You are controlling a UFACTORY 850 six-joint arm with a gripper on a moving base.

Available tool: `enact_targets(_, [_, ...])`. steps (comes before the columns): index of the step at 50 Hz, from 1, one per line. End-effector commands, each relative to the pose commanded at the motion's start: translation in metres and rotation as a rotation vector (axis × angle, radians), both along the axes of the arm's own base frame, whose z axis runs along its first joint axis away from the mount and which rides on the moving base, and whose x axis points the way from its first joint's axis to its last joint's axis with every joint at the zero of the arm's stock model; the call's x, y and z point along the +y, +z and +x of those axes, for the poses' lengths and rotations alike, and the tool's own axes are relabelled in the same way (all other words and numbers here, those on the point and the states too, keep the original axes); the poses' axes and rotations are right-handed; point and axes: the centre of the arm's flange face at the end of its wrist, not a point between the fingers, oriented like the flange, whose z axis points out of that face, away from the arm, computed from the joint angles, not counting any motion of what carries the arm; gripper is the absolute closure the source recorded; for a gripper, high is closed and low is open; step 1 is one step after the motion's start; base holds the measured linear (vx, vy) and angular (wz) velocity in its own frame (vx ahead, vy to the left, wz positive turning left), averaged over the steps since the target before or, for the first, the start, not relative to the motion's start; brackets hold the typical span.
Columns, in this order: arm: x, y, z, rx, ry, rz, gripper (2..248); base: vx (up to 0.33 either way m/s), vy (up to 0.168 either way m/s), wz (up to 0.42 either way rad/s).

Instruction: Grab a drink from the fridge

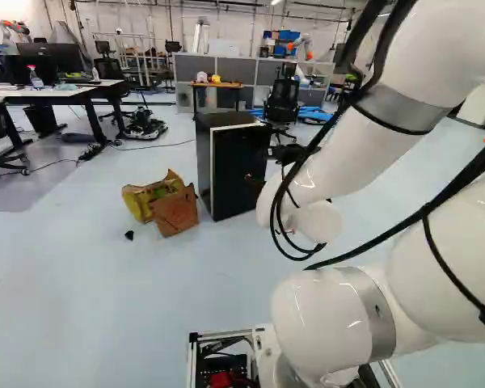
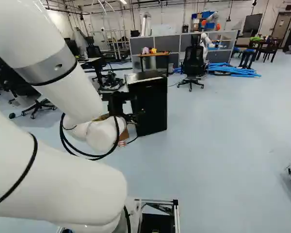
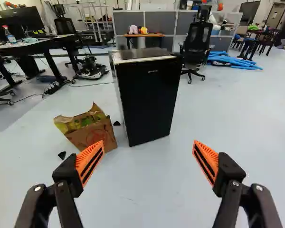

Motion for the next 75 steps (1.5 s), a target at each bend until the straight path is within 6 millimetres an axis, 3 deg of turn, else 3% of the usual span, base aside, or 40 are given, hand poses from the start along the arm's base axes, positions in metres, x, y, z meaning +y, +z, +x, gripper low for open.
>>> enact_targets(75, [0.0000, 0.0000, 0.0000, 0.000, 0.000, 0.000, 3, 0.159, -0.048, 0.078])
